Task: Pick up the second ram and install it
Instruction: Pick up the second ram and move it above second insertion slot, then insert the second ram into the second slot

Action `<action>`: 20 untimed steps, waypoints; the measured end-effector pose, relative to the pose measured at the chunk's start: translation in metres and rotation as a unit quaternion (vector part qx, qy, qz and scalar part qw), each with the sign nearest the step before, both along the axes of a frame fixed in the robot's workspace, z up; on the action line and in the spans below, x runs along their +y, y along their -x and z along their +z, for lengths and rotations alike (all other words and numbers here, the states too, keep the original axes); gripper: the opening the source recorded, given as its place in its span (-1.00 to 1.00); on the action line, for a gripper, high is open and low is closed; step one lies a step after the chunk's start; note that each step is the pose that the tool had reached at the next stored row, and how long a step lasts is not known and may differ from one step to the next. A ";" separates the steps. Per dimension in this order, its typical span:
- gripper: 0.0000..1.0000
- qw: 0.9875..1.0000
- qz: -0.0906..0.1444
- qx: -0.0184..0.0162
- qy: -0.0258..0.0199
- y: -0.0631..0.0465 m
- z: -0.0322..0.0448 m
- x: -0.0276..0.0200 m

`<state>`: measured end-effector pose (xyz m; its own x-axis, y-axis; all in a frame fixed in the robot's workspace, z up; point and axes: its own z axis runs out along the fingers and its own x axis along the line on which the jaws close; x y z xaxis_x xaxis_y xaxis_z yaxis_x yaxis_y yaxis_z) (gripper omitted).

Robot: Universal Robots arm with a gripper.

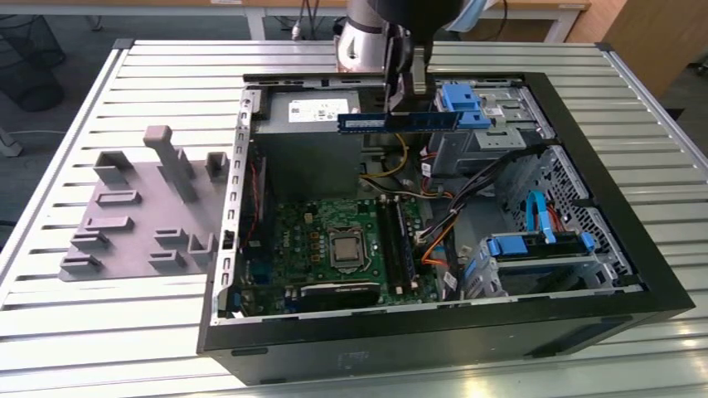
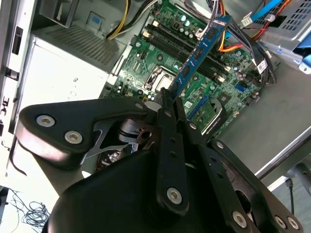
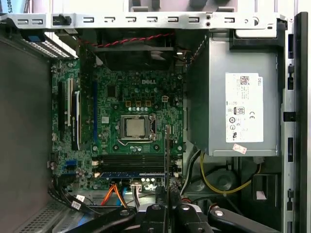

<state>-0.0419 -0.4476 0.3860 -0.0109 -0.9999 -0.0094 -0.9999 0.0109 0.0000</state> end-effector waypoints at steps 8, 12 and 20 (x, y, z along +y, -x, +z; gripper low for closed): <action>-0.73 1.000 0.000 0.000 0.000 -0.001 0.0000 0.0001; -0.73 1.000 0.000 0.000 0.000 -0.001 0.0000 0.0001; -0.73 1.000 -0.010 0.000 0.000 -0.001 0.0000 0.0001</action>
<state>-0.0413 -0.4476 0.3859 -0.0308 -0.9995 -0.0094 -0.9995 0.0308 0.0000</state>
